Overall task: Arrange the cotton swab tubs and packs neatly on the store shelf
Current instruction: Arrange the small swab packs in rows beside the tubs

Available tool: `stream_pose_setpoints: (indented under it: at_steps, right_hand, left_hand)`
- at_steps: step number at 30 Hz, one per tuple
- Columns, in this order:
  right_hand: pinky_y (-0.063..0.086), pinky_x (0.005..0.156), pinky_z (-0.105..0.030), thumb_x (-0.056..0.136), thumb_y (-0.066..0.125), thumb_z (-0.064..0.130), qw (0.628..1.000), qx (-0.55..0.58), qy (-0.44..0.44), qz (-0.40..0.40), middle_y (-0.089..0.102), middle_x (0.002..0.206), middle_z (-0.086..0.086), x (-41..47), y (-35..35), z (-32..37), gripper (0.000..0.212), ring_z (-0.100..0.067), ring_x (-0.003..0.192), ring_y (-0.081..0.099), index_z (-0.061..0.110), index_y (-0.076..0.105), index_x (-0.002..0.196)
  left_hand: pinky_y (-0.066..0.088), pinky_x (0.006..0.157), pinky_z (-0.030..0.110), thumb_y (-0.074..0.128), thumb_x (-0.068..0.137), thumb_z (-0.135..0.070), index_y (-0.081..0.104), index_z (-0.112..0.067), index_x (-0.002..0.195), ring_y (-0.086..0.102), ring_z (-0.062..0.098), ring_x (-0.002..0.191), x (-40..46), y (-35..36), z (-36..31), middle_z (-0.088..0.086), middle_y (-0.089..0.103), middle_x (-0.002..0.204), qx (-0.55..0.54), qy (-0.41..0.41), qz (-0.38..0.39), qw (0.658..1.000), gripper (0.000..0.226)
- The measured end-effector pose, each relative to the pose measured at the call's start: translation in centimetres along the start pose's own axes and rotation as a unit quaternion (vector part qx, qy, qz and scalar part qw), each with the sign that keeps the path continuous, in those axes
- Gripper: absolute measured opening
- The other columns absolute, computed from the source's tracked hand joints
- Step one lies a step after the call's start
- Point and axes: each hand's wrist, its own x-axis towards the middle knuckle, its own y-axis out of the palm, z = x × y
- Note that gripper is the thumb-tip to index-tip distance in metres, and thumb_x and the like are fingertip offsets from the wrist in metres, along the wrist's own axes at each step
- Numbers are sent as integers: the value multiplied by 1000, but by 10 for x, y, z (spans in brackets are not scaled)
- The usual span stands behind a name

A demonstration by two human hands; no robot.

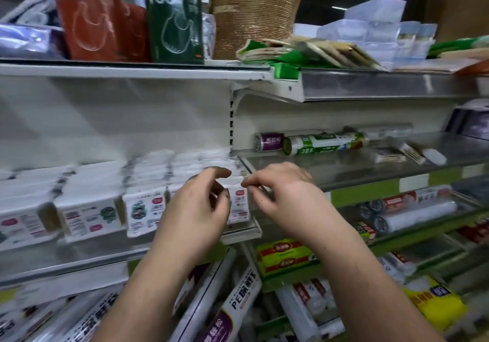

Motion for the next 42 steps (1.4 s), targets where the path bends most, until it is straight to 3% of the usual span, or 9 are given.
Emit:
stream_pose_setpoints:
  at_steps: [5,9,13,18,20,26,32,37,42]
  right_hand:
    - [44,95,-36,94,55,34,998,20,21,-52,67,111,10,-16,-16,-53,24,-17,112,53,36,70,113]
    - [46,95,-38,94,55,34,998,15,41,-50,67,115,8,-28,-36,-100,26,-17,114,52,37,68,117]
    - [46,95,-45,96,52,34,996,17,71,-43,66,113,1,-43,-63,-160,29,-24,113,52,37,65,121]
    - [43,96,-41,97,51,33,994,26,93,-55,55,100,3,-59,-89,-232,28,-22,109,47,33,64,123]
    - [45,94,-41,95,53,31,993,30,95,-67,58,100,2,-62,-93,-259,27,-22,107,49,30,66,119]
    - [42,100,-44,94,53,31,987,39,127,-91,55,123,-4,-67,-104,-333,30,-26,115,43,29,65,122]
    - [44,102,-47,92,56,30,979,43,170,-107,41,143,-4,-64,-107,-382,45,-28,127,37,33,48,136]
    - [37,109,-44,93,57,30,980,76,171,-66,33,150,-1,-53,-101,-393,51,-27,136,32,35,39,140]
    - [16,121,-48,94,53,30,980,78,182,-21,34,153,-4,-45,-97,-395,55,-31,139,32,33,33,145]
  left_hand:
    - [51,85,33,58,90,-25,61,-37,110,57,5,97,10,40,-39,-17,61,102,-1,43,6,999,24]
    - [45,89,29,60,89,-24,64,-36,108,52,9,104,20,78,-74,-16,57,102,22,38,11,999,24]
    - [45,98,36,60,88,-27,63,-42,106,51,11,109,29,127,-122,-15,56,107,36,41,31,998,23]
    - [51,83,32,56,93,-32,57,-45,107,58,11,101,42,186,-175,-18,55,112,55,21,72,996,19]
    - [51,85,33,56,93,-32,57,-45,110,58,10,104,46,209,-194,-19,54,113,65,24,79,994,21]
    - [52,89,39,57,92,-33,57,-44,114,56,12,109,60,264,-239,-14,56,118,80,17,99,992,25]
    - [42,103,41,57,92,-29,54,-43,120,42,15,125,71,304,-269,-10,44,130,90,-7,91,992,32]
    - [41,102,38,57,93,-30,40,-40,136,44,21,127,80,320,-282,-4,44,139,139,-30,91,986,48]
    - [43,103,43,55,92,-43,14,-44,147,47,30,128,98,334,-280,1,47,146,171,-54,85,980,68]
